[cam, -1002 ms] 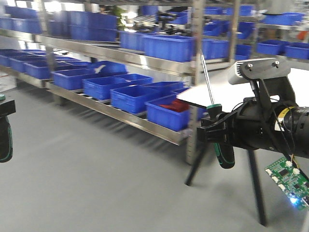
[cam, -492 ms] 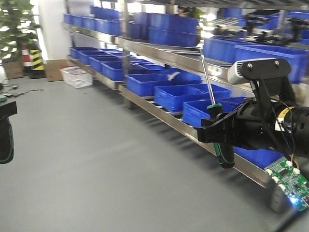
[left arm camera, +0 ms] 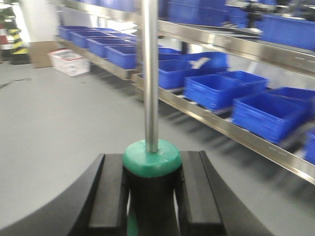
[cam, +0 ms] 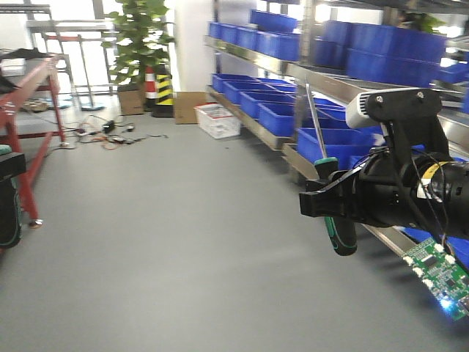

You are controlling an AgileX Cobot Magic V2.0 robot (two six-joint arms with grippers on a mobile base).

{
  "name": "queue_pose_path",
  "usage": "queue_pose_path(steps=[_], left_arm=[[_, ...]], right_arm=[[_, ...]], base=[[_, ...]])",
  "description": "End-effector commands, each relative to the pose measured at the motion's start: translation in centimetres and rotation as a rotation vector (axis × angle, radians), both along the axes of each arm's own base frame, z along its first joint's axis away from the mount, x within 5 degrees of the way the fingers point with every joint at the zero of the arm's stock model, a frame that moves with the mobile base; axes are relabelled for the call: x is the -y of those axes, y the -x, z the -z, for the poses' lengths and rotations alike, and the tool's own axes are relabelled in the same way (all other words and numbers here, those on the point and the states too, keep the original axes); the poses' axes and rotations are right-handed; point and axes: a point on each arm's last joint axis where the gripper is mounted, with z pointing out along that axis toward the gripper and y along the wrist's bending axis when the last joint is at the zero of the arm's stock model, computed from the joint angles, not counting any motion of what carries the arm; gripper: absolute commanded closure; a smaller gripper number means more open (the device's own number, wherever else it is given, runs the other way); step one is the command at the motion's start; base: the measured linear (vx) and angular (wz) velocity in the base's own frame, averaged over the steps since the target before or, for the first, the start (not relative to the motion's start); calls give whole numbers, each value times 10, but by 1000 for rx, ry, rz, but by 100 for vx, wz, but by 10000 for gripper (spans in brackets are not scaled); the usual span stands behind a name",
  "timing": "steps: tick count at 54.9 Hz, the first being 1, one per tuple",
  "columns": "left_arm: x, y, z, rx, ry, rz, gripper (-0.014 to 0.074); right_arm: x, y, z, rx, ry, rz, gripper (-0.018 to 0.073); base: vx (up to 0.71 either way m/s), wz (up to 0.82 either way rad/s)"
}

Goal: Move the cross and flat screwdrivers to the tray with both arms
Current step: 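Hold both screwdrivers upright while the base drives to the tray station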

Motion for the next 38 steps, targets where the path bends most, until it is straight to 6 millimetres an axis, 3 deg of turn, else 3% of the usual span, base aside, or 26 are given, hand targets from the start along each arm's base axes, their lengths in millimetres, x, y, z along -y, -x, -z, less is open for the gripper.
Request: queue_pose_path(steps=[1, 21, 38], left_arm=[[-1, 4, -14, 56, 47, -27, 596], [-1, 4, -14, 54, 46, -23, 596], [-1, 4, -14, 54, 46, -23, 596]], right_arm=[[3, 6, -29, 151, -56, -1, 567], [3, 6, -29, 151, -56, -1, 567], [3, 6, -29, 151, -56, -1, 567]], base=[[65, 50], [66, 42], [64, 14]])
